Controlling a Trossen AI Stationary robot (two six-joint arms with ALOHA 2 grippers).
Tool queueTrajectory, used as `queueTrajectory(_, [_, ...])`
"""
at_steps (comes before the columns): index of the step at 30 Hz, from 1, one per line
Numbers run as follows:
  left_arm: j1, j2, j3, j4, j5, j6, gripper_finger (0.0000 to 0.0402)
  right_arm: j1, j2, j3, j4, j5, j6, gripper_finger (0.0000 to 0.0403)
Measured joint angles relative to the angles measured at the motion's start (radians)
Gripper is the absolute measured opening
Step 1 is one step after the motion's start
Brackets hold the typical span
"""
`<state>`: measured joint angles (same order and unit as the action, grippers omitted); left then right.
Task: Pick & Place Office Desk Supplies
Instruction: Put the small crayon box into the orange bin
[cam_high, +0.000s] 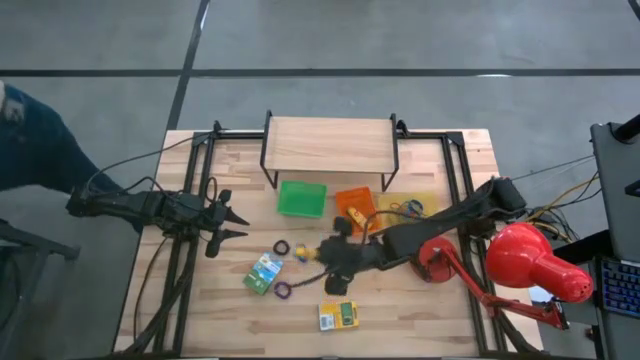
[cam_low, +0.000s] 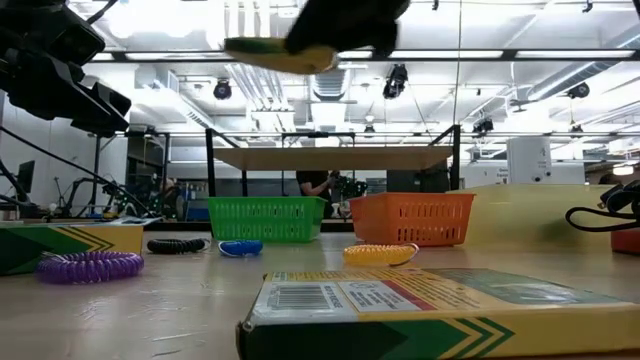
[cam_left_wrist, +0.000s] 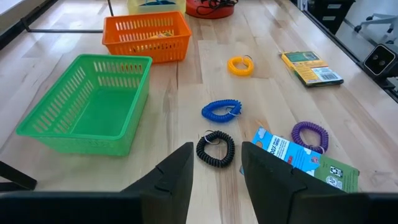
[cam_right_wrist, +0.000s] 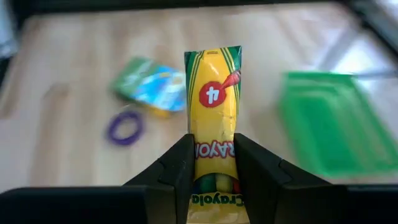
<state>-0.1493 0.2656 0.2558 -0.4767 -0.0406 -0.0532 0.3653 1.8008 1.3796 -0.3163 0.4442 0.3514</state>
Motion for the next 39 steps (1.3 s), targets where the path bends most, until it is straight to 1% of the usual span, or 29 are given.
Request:
queueTrajectory(4, [0.000,0.000,0.000,0.000,0.000,0.000,0.0142,0.000,-0.058,0.000,-0.146,0.148,0.158,0.0105])
queueTrajectory(10, [0.000,0.000,0.000,0.000,0.000,0.000,0.0142,0.000,-0.103,0.000,-0.405,0.311,0.542,0.0107])
queueTrajectory(12, [0.000,0.000,0.000,0.000,0.000,0.000,0.0142,0.000,-0.103,-0.001,-0.486,0.340,0.677,0.0107])
queueTrajectory(14, [0.000,0.000,0.000,0.000,0.000,0.000,0.0142,-0.006,-0.100,-0.006,-0.560,0.344,0.792,0.0107])
queueTrajectory(17, [0.000,0.000,0.000,0.000,0.000,0.000,0.0142,-0.022,-0.097,-0.033,-0.629,0.343,0.903,0.0107])
queueTrajectory(21, [0.000,0.000,0.000,0.000,0.000,0.000,0.0142,-0.060,-0.096,-0.103,-0.608,0.343,0.960,0.0107])
queueTrajectory(24, [0.000,0.000,0.000,0.000,0.000,0.000,0.0142,-0.092,-0.097,-0.161,-0.529,0.339,0.961,0.0107])
queueTrajectory(27, [0.000,0.000,0.000,0.000,0.000,0.000,0.0142,-0.126,-0.096,-0.222,-0.438,0.306,0.941,0.0107])
queueTrajectory(33, [0.000,0.000,0.000,0.000,0.000,0.000,0.0143,-0.189,-0.096,-0.338,-0.270,0.204,0.920,0.0107])
queueTrajectory(36, [0.000,0.000,0.000,0.000,0.000,0.000,0.0143,-0.200,-0.096,-0.382,-0.182,0.188,0.892,0.0107])
queueTrajectory(39, [0.000,0.000,0.000,0.000,0.000,0.000,0.0143,-0.201,-0.096,-0.404,-0.136,0.183,0.890,0.0112])
